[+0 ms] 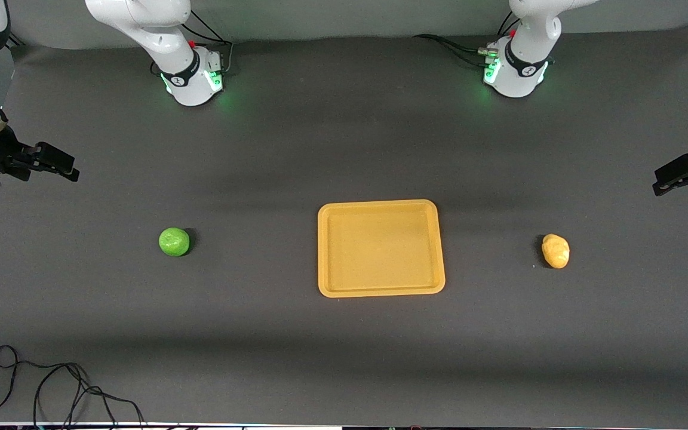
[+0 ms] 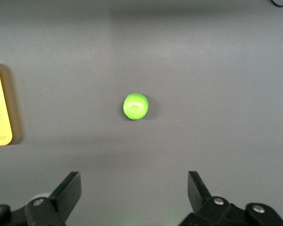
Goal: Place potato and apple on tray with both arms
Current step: 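Reach the left gripper to the yellow potato and grasp it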
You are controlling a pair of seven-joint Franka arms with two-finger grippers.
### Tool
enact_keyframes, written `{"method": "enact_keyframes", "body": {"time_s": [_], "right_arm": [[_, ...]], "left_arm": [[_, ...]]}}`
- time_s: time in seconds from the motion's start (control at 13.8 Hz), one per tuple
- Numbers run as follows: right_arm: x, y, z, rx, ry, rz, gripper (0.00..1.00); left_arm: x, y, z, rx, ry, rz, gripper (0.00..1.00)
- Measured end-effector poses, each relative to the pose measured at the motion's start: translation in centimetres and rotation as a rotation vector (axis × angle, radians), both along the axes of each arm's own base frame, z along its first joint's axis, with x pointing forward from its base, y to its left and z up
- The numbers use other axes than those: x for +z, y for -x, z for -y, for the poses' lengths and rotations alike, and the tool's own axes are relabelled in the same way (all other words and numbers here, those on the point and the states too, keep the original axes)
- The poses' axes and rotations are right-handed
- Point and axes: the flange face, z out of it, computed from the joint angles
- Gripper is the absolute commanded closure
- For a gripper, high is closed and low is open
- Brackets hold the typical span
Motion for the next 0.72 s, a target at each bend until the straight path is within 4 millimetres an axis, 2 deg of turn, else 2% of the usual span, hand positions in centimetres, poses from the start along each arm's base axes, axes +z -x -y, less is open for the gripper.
{"method": "enact_keyframes", "body": {"time_s": [0.43, 0.58, 0.72], "right_arm": [[0.0, 0.0, 0.2, -0.003, 0.001, -0.002, 0.0], [-0.2, 0.0, 0.4, 0.007, 0.0, -0.006, 0.0], [-0.5, -0.2, 0.4, 0.033, -0.001, -0.013, 0.0]], "left_arm": [[-0.2, 0.0, 0.0, -0.002, 0.0, -0.005, 0.0], [-1.2, -0.1, 0.1, -0.003, 0.003, -0.024, 0.0], [-3.2, -0.7, 0.2, -0.007, 0.008, -0.046, 0.0]]}}
